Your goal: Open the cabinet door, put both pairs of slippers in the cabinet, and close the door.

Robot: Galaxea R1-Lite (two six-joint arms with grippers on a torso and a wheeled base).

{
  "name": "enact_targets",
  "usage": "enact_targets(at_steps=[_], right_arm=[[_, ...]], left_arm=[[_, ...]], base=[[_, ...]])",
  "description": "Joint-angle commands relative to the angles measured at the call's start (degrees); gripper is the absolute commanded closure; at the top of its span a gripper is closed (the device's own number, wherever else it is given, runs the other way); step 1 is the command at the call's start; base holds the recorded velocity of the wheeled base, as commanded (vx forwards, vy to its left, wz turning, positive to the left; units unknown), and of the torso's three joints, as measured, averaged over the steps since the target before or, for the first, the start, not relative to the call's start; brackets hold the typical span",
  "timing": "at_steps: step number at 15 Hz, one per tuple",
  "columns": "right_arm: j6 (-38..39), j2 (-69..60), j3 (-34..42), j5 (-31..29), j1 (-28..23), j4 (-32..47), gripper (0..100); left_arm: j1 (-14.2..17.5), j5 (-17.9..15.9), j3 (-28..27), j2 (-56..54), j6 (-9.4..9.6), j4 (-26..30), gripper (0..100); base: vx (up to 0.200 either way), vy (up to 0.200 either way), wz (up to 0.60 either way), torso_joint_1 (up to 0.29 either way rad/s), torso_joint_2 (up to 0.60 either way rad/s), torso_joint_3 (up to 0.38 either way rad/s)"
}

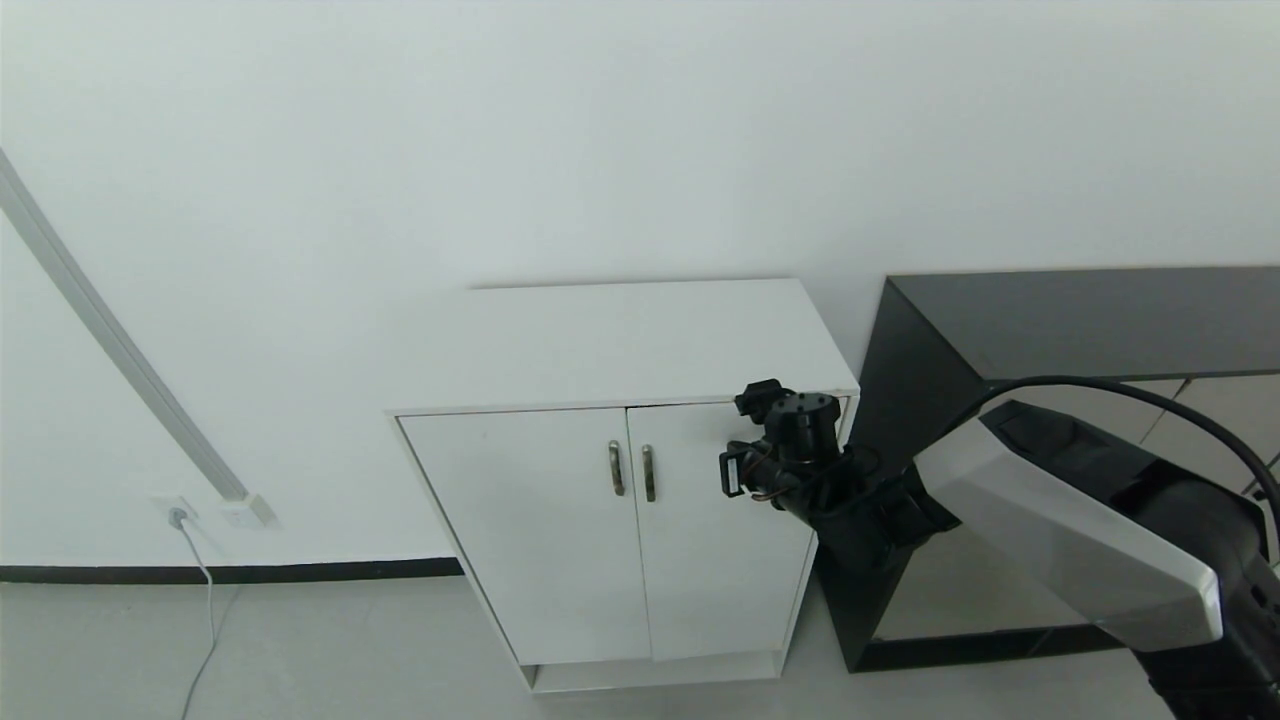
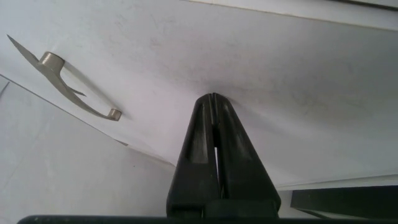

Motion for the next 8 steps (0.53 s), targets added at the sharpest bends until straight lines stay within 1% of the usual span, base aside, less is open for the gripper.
enact_targets(at_steps=[1, 8], right_arm=[[-0.01, 0.23, -0.31, -0.02, -0.06, 0.15, 100], [-0.01, 0.58, -0.39, -0.02, -0.15, 0.23, 100]], left_arm=[[0.01, 0.03, 0.01, -0.01, -0.01, -0.02, 100], [0.01, 0.03, 0.01, -0.01, -0.01, -0.02, 100]], base=[[0.000, 0.000, 0.00, 0.000, 0.00, 0.000], [0.000, 0.000, 0.00, 0.000, 0.00, 0.000]])
